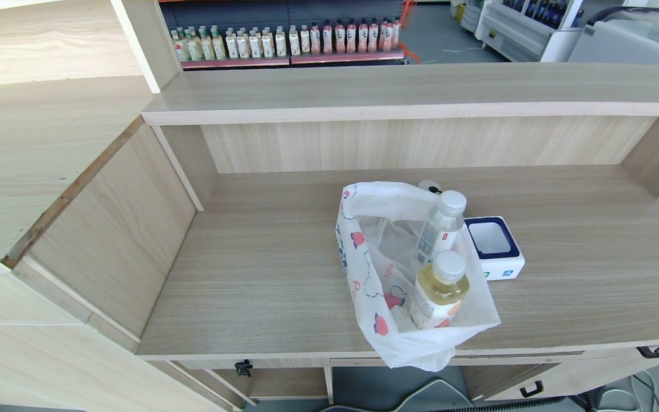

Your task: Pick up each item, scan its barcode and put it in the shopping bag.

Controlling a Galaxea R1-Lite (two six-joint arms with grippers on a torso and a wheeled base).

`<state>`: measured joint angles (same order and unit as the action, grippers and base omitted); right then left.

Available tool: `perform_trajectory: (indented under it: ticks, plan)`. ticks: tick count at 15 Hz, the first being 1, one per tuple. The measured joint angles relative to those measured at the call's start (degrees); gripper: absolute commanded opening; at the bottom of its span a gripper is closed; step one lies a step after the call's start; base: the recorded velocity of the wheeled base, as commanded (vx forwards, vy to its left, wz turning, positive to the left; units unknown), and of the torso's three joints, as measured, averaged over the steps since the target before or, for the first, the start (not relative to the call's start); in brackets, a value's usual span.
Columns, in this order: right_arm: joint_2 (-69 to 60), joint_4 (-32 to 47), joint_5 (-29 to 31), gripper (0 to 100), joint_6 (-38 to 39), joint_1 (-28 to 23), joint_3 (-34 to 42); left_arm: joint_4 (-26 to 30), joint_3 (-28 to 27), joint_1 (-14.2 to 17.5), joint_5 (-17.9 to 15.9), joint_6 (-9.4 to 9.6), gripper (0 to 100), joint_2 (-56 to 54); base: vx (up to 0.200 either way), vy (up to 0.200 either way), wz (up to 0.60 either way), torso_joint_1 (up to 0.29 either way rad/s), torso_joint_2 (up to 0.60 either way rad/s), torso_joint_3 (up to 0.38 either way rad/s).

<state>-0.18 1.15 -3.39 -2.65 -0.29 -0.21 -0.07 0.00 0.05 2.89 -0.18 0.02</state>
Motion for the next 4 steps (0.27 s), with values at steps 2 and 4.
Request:
perform_trajectory:
  ticks: [2, 4]
  plan:
    - [0.0, 0.07, 0.0, 100, 0.02, 0.02, 0.0, 0.0, 0.0, 0.05, -0.02, 0.02, 100, 0.0, 0.0, 0.0, 0.0, 0.0, 0.0, 0.0]
    - [0.0, 0.11, 0.0, 100, 0.02, 0.02, 0.0, 0.0, 0.0, 0.05, -0.02, -0.02, 100, 0.0, 0.0, 0.0, 0.0, 0.0, 0.0, 0.0]
